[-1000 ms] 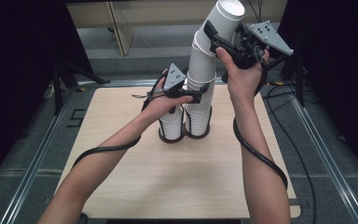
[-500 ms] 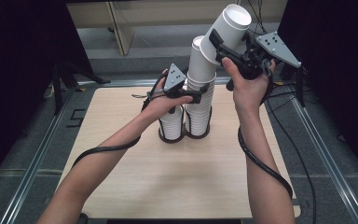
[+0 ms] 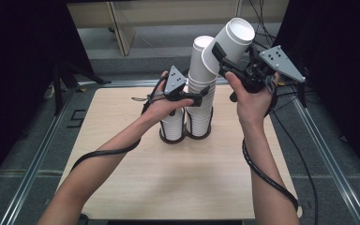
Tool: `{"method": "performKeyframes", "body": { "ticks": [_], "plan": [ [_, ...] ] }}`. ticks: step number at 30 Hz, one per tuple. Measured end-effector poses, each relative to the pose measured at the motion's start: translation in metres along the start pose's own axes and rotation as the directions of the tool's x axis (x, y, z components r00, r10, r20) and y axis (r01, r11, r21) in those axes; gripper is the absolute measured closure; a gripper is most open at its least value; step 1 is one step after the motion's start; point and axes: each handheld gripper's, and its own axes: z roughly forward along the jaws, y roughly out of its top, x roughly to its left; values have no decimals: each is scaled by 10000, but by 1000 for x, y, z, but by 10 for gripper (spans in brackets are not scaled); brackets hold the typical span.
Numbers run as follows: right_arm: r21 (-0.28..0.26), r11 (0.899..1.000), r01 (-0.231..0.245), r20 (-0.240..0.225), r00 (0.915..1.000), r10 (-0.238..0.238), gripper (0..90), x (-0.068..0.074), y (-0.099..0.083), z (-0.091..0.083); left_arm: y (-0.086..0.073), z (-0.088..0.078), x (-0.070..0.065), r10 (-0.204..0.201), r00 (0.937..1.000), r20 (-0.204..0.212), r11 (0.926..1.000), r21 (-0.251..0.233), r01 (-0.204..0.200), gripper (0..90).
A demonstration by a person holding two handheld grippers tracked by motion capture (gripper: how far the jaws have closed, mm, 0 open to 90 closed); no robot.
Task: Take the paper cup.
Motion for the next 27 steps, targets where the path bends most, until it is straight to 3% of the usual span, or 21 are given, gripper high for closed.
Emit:
{"method": "performKeyframes", "body": {
  "ticks": [10, 15, 22, 27],
  "plan": [
    [-51, 9999, -129, 66, 9999, 130, 198, 1, 3, -13, 1, -13, -2, 147, 9999, -69, 9998, -123, -148, 34],
    [6, 10000, 27, 109, 9999, -27, 199, 1, -1, -22, 0, -20, -5, 240, 9997, -31, 9996, -175, -241, 32],
    [136, 9999, 69, 106, 9999, -71, 198, 2, -8, -32, 1, -37, -9, 465, 9988, 138, 9981, -399, -459, 29],
    [293, 9995, 71, 113, 9999, -74, 199, 3, -15, -38, -4, -50, -14, 468, 9989, 105, 9985, -293, -464, 29]
  ]
}}
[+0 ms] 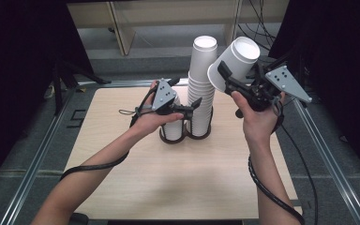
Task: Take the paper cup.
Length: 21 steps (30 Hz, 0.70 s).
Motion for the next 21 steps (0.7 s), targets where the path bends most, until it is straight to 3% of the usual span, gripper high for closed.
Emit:
{"method": "performKeyframes", "body": {
  "ticks": [5, 14, 20, 21],
  "plan": [
    [285, 9994, -204, 25, 9998, 203, 199, 1, -12, -7, -5, -14, -6, 35, 9999, 140, 10000, -64, -34, 29],
    [615, 9980, -137, 54, 9999, 134, 198, 1, -30, -17, -19, -42, -18, 115, 9990, 434, 9999, -100, -111, 29],
    [980, 9933, -607, 74, 9982, 603, 199, 4, -46, -25, -29, -56, -25, 175, 9985, 513, 9998, -41, -173, 29],
    [1005, 9937, -496, 97, 9988, 489, 198, 3, -48, -26, -34, -60, -28, 146, 9983, 562, 9999, 11, -147, 29]
  ]
}}
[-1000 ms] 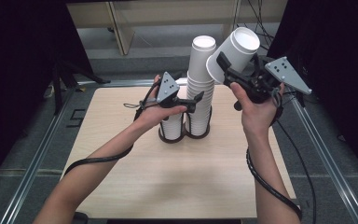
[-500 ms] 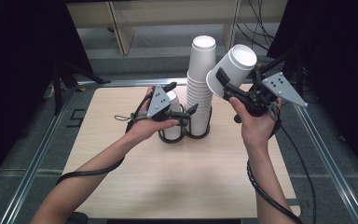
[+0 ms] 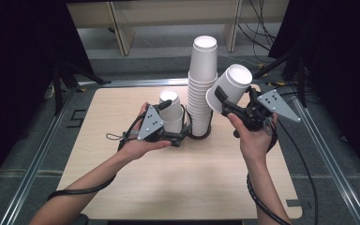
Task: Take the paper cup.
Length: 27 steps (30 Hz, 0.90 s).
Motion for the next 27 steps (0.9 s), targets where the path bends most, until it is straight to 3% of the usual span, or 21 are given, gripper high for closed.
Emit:
{"method": "performKeyframes", "body": {
  "ticks": [4, 6, 13, 16, 21, 25, 26, 27],
  "plan": [
    [300, 9995, -13, 17, 10000, 13, 199, 0, -14, -4, -8, -7, -5, 87, 9999, 50, 9999, 54, -87, 29],
    [441, 9990, -72, 48, 10000, 70, 198, 1, -21, -7, -17, -16, -12, -106, 9999, 130, 9999, 78, 105, 29],
    [829, 9955, -468, 4, 9989, 469, 198, 5, -47, -15, -44, -35, -29, -172, 9997, 168, 9995, 280, 168, 29],
    [1092, 9924, -567, -29, 9984, 573, 198, 7, -60, -18, -56, -39, -35, 58, 9999, 91, 9994, 344, -61, 26],
    [1445, 9867, -750, 4, 9971, 757, 198, 9, -81, -24, -76, -47, -45, -446, 9990, 27, 9968, 668, 444, 24],
    [1651, 9811, -1012, 76, 9948, 1013, 198, 13, -95, -29, -87, -51, -49, -553, 9985, -12, 9946, 882, 552, 22],
    [1616, 9811, -1062, 32, 9942, 1071, 198, 14, -98, -30, -89, -50, -49, -650, 9979, -27, 9953, 720, 650, 22],
    [1796, 9783, -1033, 70, 9946, 1037, 198, 15, -100, -32, -90, -52, -49, -623, 9980, -52, 9938, 922, 625, 22]
  ]
}}
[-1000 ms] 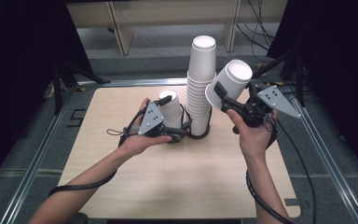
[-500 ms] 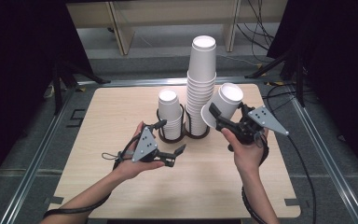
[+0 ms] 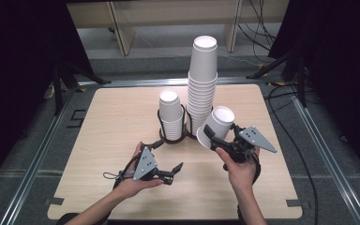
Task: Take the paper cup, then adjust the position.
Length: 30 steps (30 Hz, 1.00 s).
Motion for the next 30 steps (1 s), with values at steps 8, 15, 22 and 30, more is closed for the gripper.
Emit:
{"method": "performKeyframes", "body": {
  "ticks": [8, 15, 22, 30],
  "plan": [
    [313, 9989, -357, -122, 9993, 361, 196, 5, -19, 3, -4, -3, 0, 82, 9999, 60, 9999, 138, -83, 19],
    [571, 9967, -580, -327, 9977, 599, 193, 7, -31, 9, -2, 9, -6, -35, 9988, 482, 9999, 127, 29, 1],
    [600, 9932, -997, -191, 9947, 1010, 191, 5, -35, 4, -4, 24, -12, 24, 9962, 872, 9996, 278, -49, 0],
    [452, 9916, -1210, -39, 9926, 1213, 191, 10, -36, -3, 4, 42, -16, 263, 9904, 1359, 9996, 18, -268, 0]
  ]
}}
